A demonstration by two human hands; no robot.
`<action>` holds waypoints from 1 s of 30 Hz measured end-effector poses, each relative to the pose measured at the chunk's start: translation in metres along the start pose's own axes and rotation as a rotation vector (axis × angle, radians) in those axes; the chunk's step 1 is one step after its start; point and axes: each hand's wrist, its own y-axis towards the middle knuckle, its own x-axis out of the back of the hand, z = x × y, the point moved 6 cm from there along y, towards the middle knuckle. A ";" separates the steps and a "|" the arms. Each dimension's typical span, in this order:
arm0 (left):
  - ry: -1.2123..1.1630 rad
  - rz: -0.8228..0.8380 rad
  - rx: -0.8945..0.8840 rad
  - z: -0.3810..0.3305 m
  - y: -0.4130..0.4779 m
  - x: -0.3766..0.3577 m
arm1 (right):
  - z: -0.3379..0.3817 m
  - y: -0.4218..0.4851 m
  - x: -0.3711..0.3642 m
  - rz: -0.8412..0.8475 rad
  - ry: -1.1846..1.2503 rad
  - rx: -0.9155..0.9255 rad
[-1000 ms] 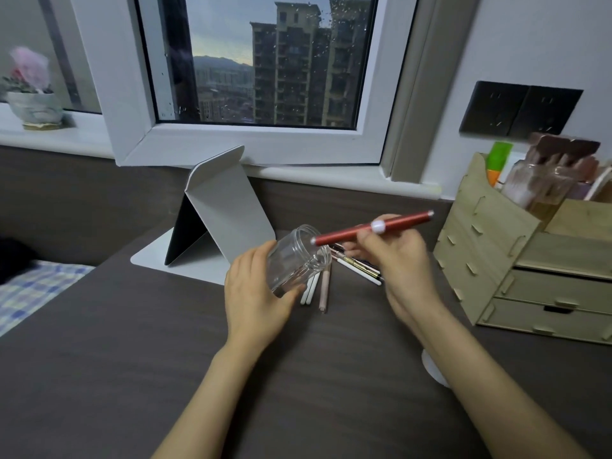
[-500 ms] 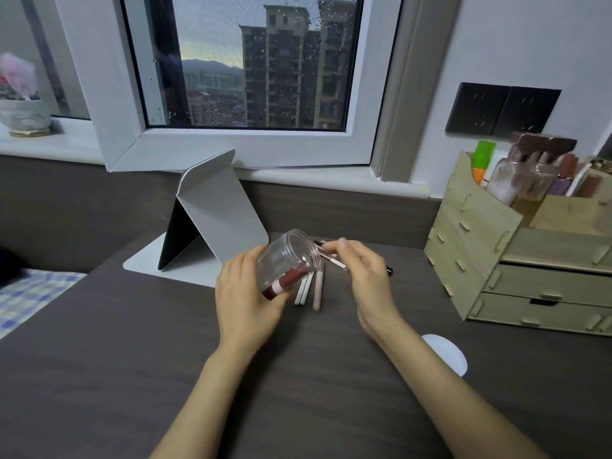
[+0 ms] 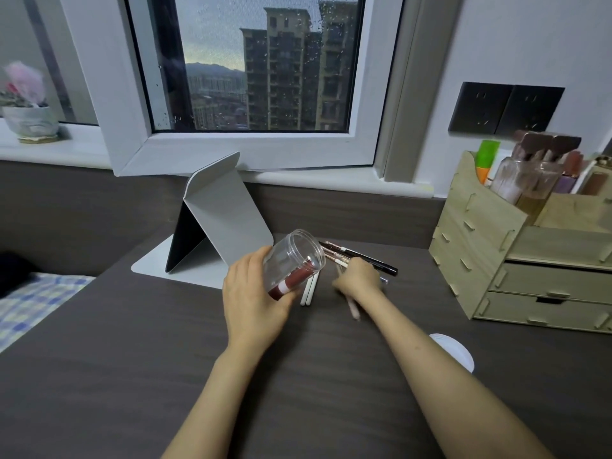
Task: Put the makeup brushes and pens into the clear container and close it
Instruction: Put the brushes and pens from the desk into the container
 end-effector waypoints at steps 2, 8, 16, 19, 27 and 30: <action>-0.004 0.006 0.007 -0.001 0.000 0.000 | -0.008 -0.003 0.011 0.022 0.224 -0.006; -0.006 0.017 0.002 -0.003 0.000 -0.001 | -0.009 -0.056 0.103 -0.257 1.386 0.259; -0.013 0.037 -0.046 -0.010 -0.003 -0.001 | 0.033 -0.090 0.080 -0.199 0.829 0.595; 0.001 0.070 -0.057 -0.009 -0.003 -0.004 | 0.036 -0.090 0.060 -0.238 0.498 0.646; 0.034 0.045 -0.065 -0.005 -0.001 -0.004 | 0.006 -0.048 0.057 -0.353 0.723 0.476; 0.016 0.019 -0.027 -0.001 0.001 -0.003 | -0.027 -0.003 0.054 -0.478 0.484 0.250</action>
